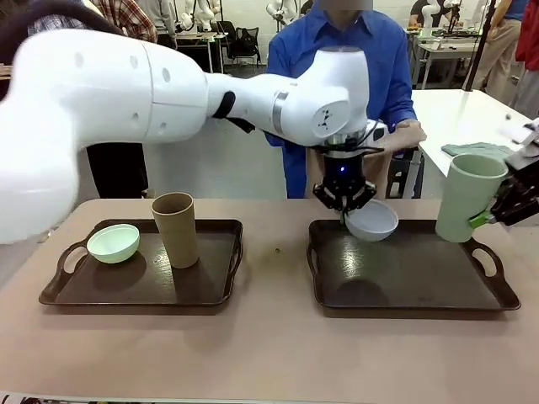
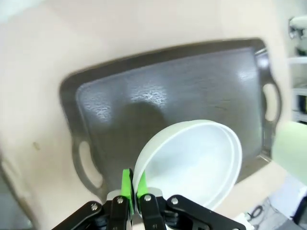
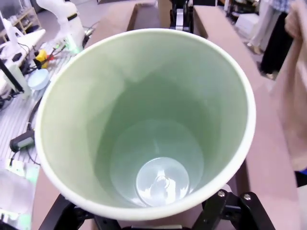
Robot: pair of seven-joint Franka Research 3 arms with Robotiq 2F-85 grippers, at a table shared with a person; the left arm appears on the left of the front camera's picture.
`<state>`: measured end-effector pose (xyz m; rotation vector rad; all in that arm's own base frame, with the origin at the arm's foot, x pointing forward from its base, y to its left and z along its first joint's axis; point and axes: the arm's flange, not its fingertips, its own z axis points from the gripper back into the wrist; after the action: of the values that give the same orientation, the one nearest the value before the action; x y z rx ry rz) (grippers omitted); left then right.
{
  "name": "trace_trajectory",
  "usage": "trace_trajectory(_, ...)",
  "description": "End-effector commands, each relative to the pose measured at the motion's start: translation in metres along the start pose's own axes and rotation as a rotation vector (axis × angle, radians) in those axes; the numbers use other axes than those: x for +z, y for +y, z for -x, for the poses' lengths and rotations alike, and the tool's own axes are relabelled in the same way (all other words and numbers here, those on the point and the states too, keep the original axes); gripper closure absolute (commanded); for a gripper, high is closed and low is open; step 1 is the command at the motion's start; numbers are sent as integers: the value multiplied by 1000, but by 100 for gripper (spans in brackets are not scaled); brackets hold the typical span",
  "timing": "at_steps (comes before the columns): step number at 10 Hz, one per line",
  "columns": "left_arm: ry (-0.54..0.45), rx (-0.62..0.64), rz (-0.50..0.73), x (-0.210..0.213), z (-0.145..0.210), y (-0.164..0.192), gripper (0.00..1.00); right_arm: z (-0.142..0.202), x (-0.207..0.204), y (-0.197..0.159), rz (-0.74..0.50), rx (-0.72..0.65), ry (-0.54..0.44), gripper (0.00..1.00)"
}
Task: Set up a tray with a mat and arrange the tableware.
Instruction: Pick up the Picnic Bowl and Reusable plastic cup from the Handle tray in front of the human's position and hold them in the air.
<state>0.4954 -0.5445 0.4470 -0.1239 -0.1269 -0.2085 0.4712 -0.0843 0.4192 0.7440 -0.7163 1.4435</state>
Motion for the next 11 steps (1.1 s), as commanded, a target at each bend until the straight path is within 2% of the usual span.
trace_trajectory(1, -85, 13, -46, 23, 33, 0, 100, -22, 12, 29, 36, -6, -5, 74)
trace_trajectory(3, -125, 33, -80, 45, 48, -6, 100, -39, 26, 46, 52, 7, 6, 74)
trace_trajectory(5, -117, 62, -67, 56, 55, -1, 100, -51, 29, 51, 42, 0, 18, 74)
trace_trajectory(6, -99, 56, -46, 56, 54, 4, 100, -49, 29, 42, 24, -12, 36, 74)
trace_trajectory(7, -95, 23, -61, 57, 46, -11, 100, -49, 36, 47, 64, 25, 3, 74)
trace_trajectory(11, -95, 23, -61, 57, 46, -11, 100, -49, 36, 47, 64, 25, 3, 74)
